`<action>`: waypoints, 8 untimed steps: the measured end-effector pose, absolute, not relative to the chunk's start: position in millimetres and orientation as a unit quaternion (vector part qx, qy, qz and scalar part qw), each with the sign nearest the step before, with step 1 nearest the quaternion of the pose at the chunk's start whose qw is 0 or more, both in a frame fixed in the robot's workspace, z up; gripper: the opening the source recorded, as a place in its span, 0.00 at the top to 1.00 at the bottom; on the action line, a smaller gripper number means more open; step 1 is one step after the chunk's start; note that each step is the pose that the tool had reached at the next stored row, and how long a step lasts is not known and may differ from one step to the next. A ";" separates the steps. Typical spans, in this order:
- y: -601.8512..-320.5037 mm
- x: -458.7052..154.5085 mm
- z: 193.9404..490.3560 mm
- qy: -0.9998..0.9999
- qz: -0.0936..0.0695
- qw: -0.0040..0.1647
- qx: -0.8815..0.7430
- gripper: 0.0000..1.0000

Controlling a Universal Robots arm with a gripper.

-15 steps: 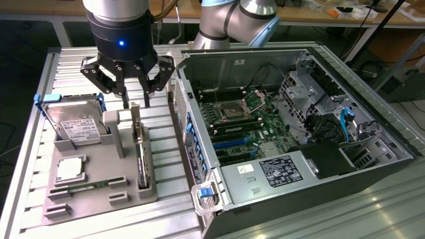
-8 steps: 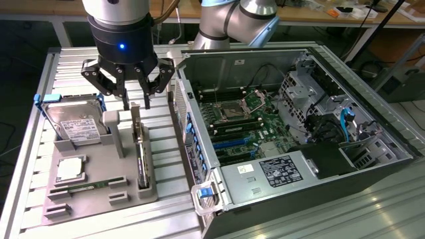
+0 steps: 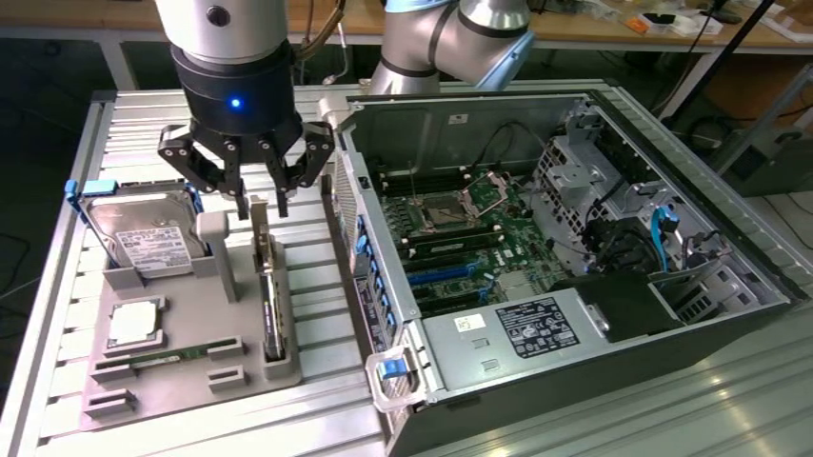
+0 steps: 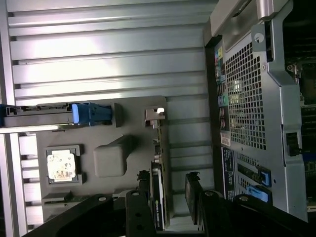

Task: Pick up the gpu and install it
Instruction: 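Pick up the gpu and move the gpu toward the slot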

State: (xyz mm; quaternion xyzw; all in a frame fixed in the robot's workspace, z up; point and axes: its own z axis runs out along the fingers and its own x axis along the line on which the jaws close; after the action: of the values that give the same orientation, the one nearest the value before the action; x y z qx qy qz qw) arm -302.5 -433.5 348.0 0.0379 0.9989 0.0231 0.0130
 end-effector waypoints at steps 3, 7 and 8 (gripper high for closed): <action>-436.8 -302.5 342.5 0.999 0.023 0.013 0.038 0.58; -441.4 -302.5 333.9 0.999 0.023 0.013 0.038 0.58; -441.8 -302.5 329.3 0.999 0.023 0.013 0.038 0.58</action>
State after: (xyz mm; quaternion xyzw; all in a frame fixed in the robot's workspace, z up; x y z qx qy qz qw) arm -302.5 -441.8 329.3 0.0379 0.9989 0.0231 0.0130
